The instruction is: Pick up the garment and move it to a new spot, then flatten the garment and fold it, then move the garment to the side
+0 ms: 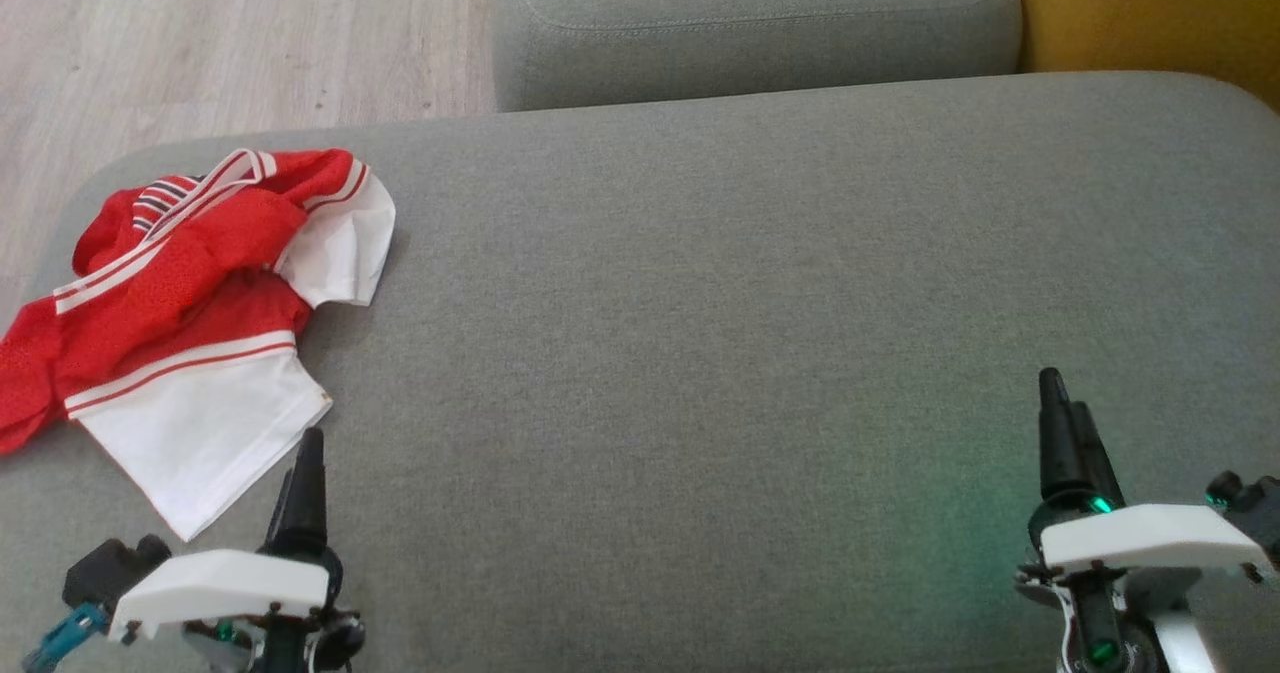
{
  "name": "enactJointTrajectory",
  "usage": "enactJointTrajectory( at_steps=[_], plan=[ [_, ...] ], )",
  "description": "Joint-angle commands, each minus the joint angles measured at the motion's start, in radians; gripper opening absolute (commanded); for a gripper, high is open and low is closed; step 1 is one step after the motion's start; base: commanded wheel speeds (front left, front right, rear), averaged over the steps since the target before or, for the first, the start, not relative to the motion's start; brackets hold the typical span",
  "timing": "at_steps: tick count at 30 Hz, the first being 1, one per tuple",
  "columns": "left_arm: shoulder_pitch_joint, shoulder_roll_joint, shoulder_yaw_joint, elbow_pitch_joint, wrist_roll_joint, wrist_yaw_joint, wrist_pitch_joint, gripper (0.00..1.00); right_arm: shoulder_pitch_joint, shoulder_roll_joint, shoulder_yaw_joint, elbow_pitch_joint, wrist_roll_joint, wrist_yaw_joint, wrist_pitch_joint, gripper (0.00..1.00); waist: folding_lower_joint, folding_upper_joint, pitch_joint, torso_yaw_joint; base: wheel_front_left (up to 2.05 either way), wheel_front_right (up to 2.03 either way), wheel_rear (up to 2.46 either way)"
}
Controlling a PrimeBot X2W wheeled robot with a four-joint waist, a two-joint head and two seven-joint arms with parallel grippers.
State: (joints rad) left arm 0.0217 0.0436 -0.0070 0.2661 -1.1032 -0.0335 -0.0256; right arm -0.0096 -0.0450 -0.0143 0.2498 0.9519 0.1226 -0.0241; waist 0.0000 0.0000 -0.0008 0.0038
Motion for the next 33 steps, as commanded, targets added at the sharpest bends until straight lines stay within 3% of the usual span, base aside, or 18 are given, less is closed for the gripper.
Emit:
enactJointTrajectory(
  at_steps=[1,33],
  plan=[
    [-0.029,0.019,0.007,-0.033,0.046,0.008,-0.016,1.00,-0.030,-0.019,0.017,-0.042,-0.048,0.003,-0.016,1.00,0.0000,0.0000,-0.001,0.000,0.00,0.00,0.00],
    [0.005,0.046,-0.008,-0.065,0.488,0.043,-0.107,1.00,-0.010,-0.016,0.070,-0.067,-0.496,0.005,-0.107,1.00,0.0000,0.0000,-0.005,0.005,0.00,0.00,0.00]
  ],
)
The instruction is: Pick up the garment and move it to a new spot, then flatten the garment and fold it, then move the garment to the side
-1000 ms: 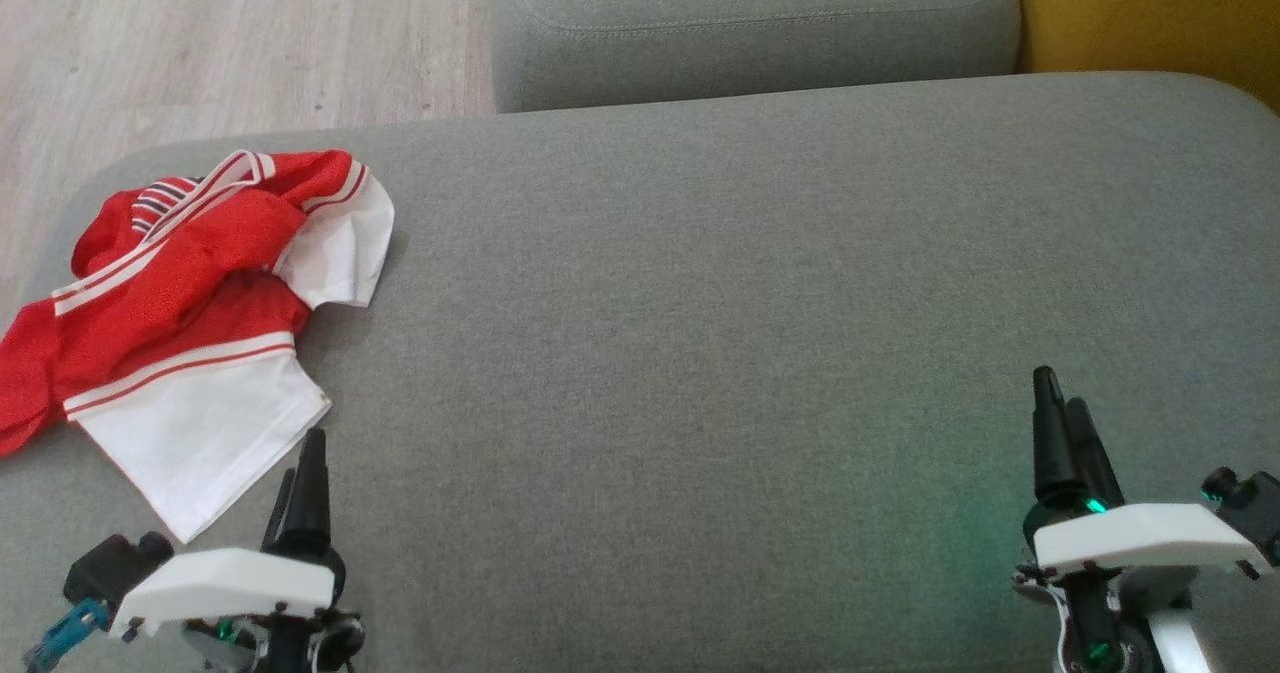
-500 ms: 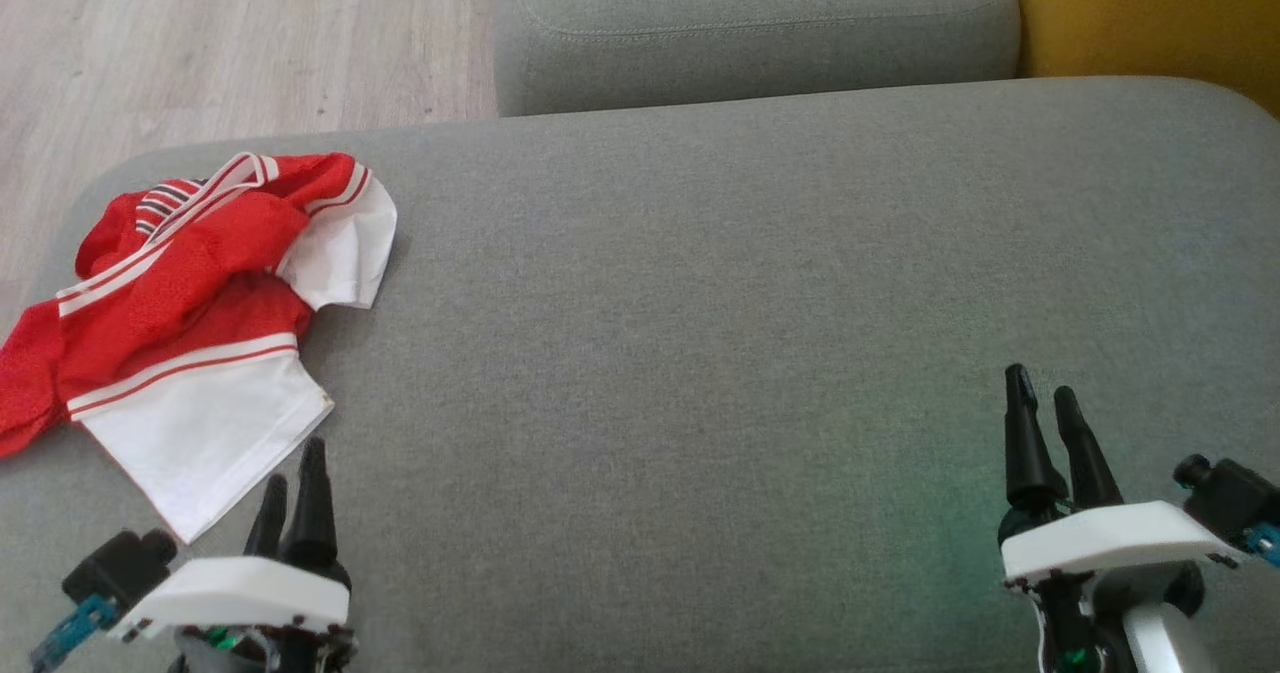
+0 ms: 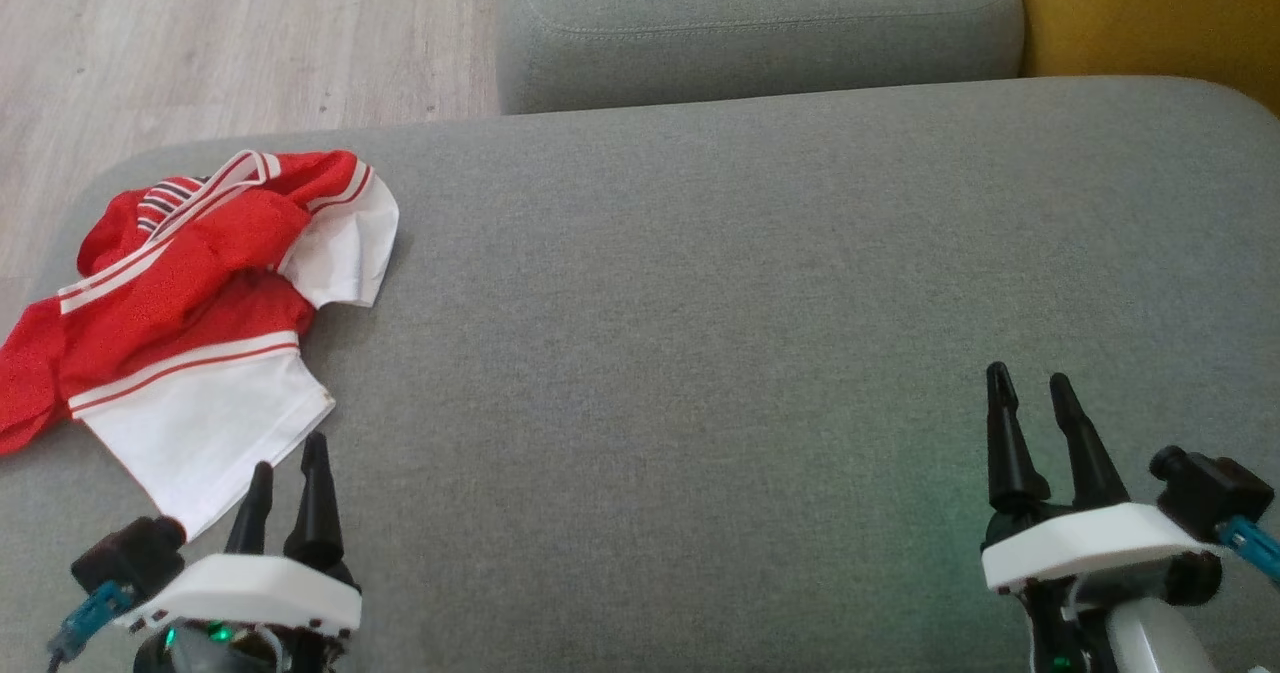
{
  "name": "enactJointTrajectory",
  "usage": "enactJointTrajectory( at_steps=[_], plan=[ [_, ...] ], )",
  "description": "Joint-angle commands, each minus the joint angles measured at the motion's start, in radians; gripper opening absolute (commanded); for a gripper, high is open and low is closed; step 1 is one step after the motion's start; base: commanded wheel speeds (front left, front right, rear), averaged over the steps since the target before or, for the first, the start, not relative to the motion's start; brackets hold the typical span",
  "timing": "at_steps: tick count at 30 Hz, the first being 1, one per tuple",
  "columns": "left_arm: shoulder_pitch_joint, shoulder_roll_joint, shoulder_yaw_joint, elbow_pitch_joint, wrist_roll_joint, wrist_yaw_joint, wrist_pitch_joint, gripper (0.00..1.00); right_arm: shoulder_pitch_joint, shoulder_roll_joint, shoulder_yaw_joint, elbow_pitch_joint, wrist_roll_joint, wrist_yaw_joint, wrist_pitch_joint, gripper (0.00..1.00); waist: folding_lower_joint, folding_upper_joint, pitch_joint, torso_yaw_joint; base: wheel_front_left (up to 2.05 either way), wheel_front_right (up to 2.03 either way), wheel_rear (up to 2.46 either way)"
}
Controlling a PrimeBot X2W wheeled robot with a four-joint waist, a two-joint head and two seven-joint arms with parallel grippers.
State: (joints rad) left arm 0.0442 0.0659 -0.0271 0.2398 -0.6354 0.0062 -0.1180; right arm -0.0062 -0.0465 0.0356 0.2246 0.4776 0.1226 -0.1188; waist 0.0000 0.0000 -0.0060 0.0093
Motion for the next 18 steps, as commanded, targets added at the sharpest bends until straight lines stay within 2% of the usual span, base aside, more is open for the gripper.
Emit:
enactJointTrajectory(
  at_steps=[1,18],
  plan=[
    [-0.016,0.024,0.011,-0.041,0.034,0.004,-0.017,1.00,-0.012,-0.013,0.020,-0.042,-0.035,0.005,-0.016,1.00,0.0000,0.0000,0.000,0.000,0.00,0.00,0.00],
    [0.007,0.038,0.010,-0.039,0.240,0.015,-0.064,1.00,0.013,-0.003,0.001,-0.046,-0.236,0.006,-0.063,1.00,0.0000,0.0000,-0.003,-0.004,0.00,0.00,0.00]
  ],
)
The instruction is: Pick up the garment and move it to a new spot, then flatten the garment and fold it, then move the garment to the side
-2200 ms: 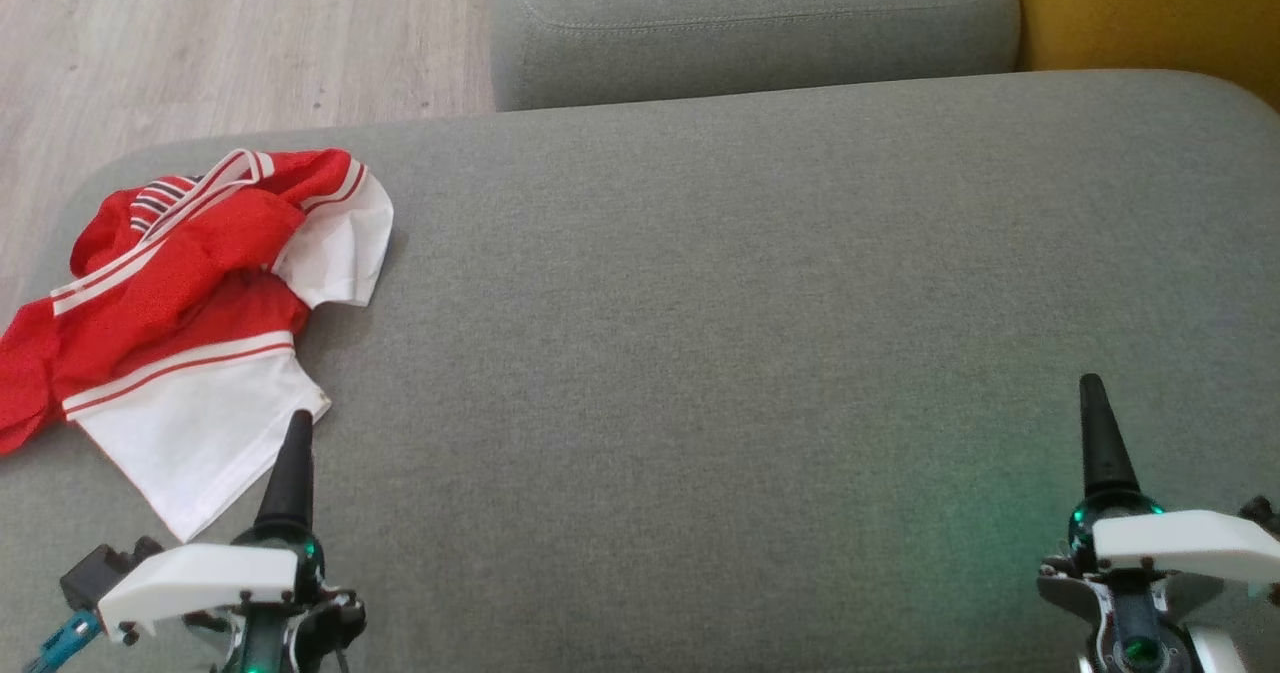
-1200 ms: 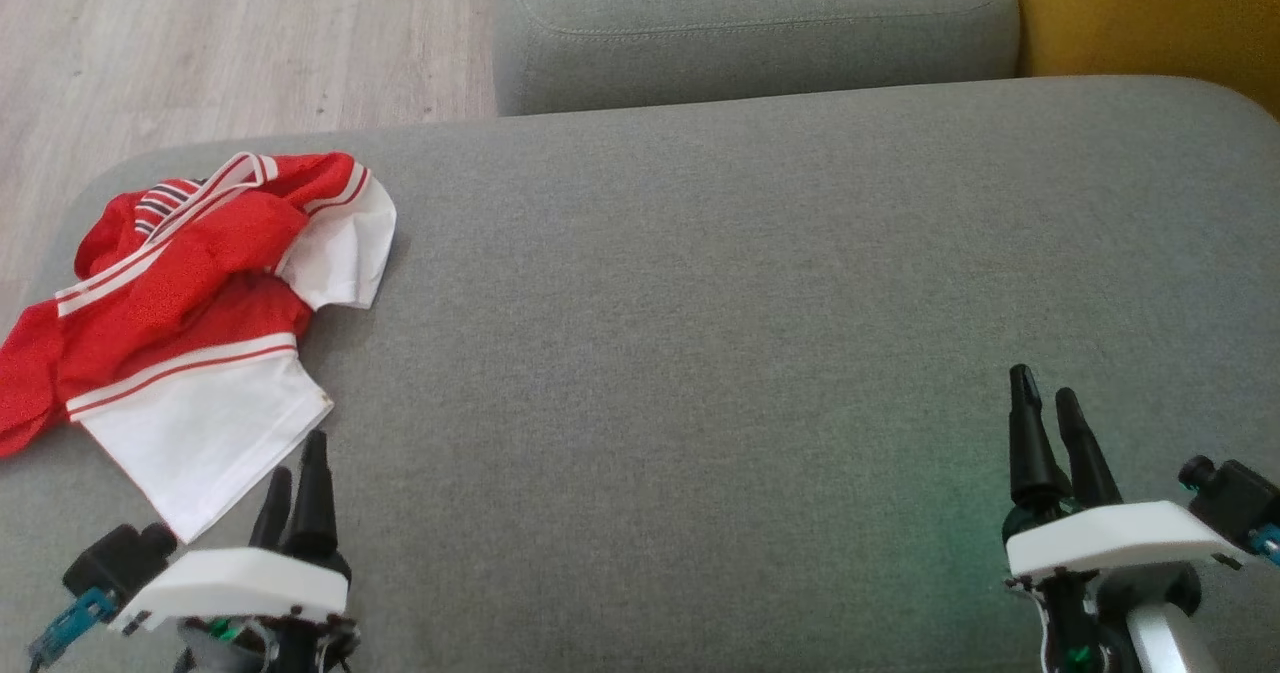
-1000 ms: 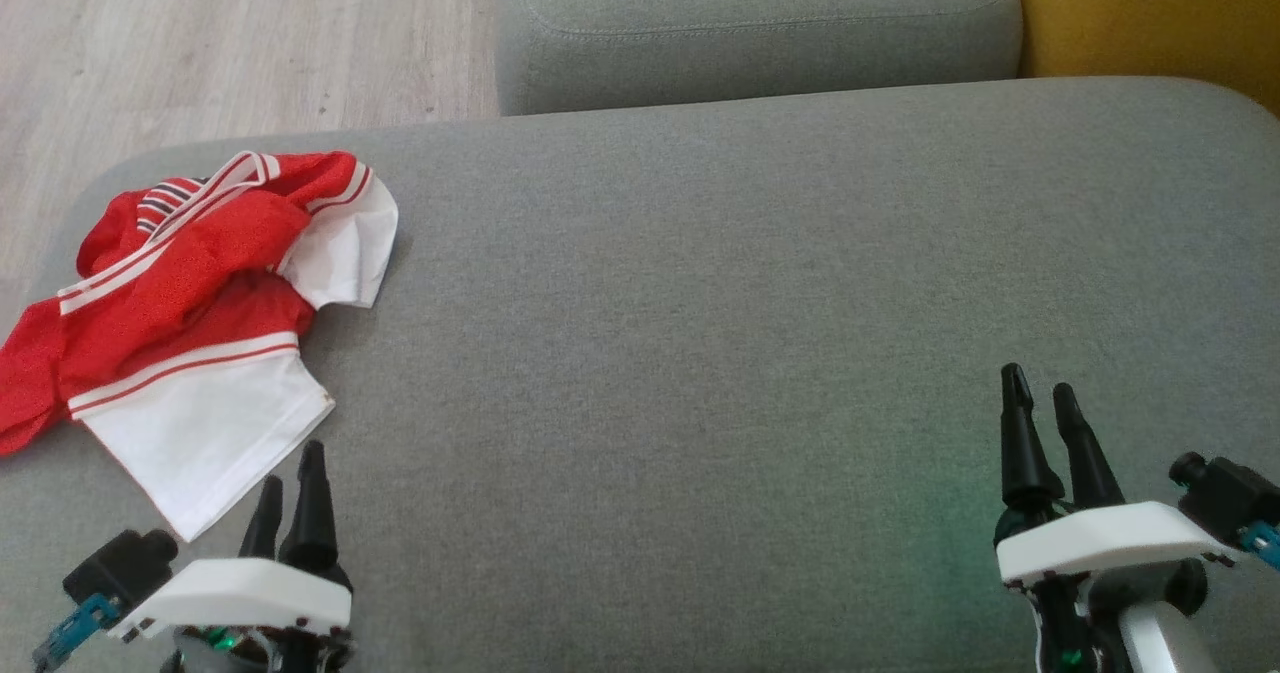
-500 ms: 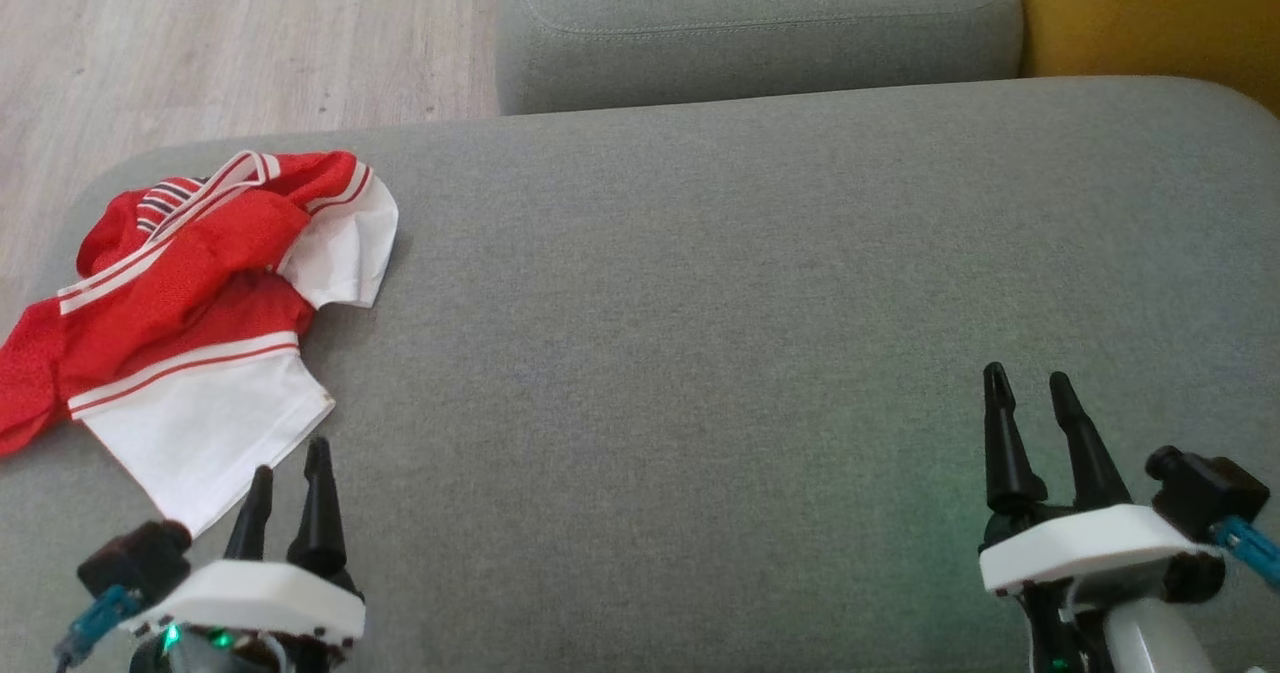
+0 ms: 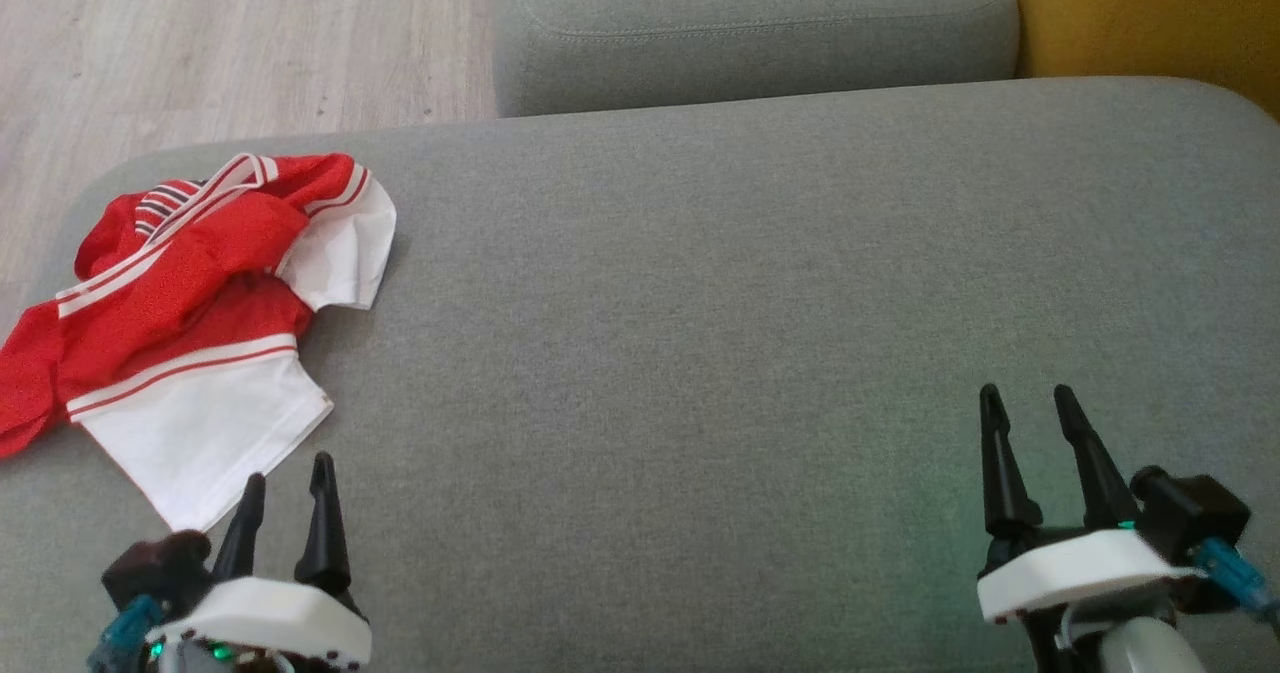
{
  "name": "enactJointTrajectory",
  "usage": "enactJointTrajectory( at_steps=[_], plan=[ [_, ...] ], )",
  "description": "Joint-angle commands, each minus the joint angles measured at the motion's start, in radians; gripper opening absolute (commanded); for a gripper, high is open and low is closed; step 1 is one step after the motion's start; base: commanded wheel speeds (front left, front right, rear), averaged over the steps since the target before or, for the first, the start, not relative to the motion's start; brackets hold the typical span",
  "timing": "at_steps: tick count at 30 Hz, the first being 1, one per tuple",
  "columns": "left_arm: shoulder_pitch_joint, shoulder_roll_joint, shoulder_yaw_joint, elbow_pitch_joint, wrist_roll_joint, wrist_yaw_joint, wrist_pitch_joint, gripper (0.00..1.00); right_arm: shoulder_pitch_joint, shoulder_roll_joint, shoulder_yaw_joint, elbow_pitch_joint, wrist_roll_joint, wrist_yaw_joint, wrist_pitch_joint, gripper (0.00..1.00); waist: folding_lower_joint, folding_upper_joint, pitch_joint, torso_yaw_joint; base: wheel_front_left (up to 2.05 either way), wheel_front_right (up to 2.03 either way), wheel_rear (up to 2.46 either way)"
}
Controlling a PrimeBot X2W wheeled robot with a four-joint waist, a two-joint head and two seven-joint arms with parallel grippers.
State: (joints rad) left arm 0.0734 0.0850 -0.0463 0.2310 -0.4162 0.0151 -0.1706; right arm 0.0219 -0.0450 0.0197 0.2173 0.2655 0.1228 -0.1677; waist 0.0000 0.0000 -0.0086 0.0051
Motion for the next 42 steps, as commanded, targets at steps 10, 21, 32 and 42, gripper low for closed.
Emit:
enactJointTrajectory(
  at_steps=[10,21,32,42],
  plan=[
    [-0.010,0.021,0.029,-0.014,0.145,0.016,-0.041,1.00,-0.015,-0.004,0.014,-0.046,-0.153,0.007,-0.043,1.00,0.0000,0.0000,-0.003,0.001,0.00,0.00,0.00],
    [0.000,0.021,0.027,-0.012,0.280,0.025,-0.073,1.00,-0.028,-0.005,0.010,-0.021,-0.229,0.007,-0.076,1.00,0.0000,0.0000,-0.003,0.010,0.00,0.00,0.00],
    [0.005,0.016,0.044,-0.007,0.342,0.024,-0.091,1.00,-0.028,-0.005,0.000,0.018,-0.256,0.008,-0.094,1.00,0.0000,0.0000,-0.002,0.010,0.00,0.00,0.00],
    [0.004,0.007,0.057,0.012,0.334,0.009,-0.091,1.00,-0.029,-0.005,-0.004,0.032,-0.242,0.008,-0.094,1.00,0.0000,0.0000,-0.001,0.006,0.00,0.00,0.00]
  ],
)
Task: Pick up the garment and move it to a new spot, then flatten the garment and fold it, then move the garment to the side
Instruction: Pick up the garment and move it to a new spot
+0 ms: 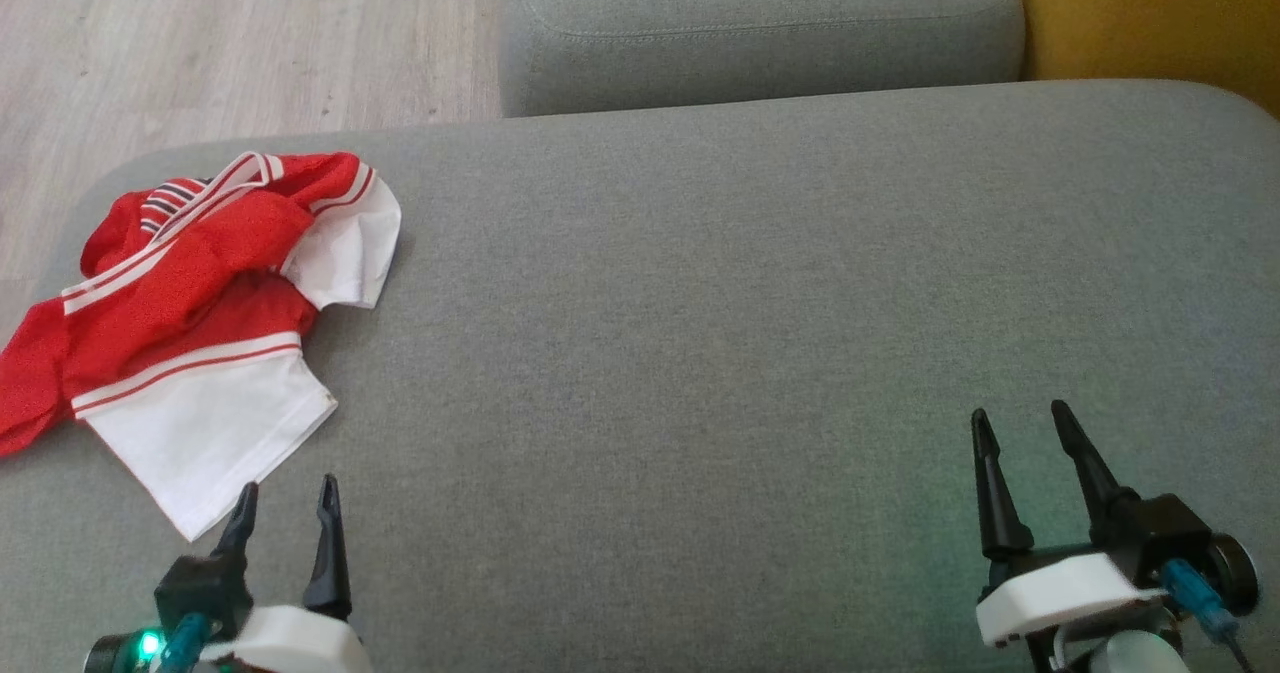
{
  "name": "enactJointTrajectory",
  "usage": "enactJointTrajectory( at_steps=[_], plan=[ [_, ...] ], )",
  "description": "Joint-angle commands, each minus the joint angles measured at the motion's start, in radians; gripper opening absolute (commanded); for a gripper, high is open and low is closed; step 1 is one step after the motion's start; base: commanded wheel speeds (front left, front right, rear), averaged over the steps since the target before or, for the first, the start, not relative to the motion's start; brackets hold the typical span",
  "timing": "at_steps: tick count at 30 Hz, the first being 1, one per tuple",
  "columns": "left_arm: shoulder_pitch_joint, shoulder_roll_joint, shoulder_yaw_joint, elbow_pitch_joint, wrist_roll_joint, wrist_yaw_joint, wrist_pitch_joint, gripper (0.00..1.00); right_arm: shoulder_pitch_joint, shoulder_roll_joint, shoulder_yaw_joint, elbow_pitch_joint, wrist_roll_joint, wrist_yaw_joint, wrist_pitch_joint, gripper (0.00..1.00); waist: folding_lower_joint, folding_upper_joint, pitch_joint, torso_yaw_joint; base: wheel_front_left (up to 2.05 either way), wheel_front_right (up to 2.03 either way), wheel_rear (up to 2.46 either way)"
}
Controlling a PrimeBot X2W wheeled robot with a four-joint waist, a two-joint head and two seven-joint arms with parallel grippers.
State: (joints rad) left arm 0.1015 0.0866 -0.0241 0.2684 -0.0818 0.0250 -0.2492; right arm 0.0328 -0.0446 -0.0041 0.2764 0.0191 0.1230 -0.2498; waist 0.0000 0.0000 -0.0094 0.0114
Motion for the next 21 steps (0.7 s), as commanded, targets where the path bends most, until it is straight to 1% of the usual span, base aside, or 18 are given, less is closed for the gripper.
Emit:
enactJointTrajectory(
  at_steps=[1,8,11,14,21],
  plan=[
    [-0.024,0.005,0.036,-0.024,0.000,-0.002,-0.013,1.00,-0.040,-0.006,0.019,-0.026,0.004,0.008,-0.012,1.00,0.0000,0.0000,0.000,0.000,0.00,0.00,0.00],
    [-0.030,0.001,0.036,-0.018,0.003,-0.009,-0.013,1.00,-0.041,-0.006,0.019,-0.023,0.001,0.008,-0.012,1.00,0.0000,0.0000,0.000,0.008,0.00,0.00,0.00],
    [-0.037,-0.002,0.029,-0.011,0.007,-0.016,-0.013,1.00,-0.038,-0.006,0.025,-0.023,0.002,0.008,-0.012,1.00,0.0000,0.0000,-0.002,0.030,0.00,0.00,0.00],
    [-0.044,-0.006,0.024,-0.007,0.008,-0.018,-0.013,1.00,-0.028,-0.006,0.032,-0.025,0.007,0.008,-0.012,1.00,0.0000,0.0000,-0.005,0.080,0.00,0.00,0.00],
    [-0.035,-0.011,0.026,0.006,0.007,-0.019,-0.013,1.00,-0.030,-0.006,0.065,-0.025,0.007,0.008,-0.012,1.00,0.0000,0.0000,-0.008,0.248,0.00,0.00,0.00]
  ],
)
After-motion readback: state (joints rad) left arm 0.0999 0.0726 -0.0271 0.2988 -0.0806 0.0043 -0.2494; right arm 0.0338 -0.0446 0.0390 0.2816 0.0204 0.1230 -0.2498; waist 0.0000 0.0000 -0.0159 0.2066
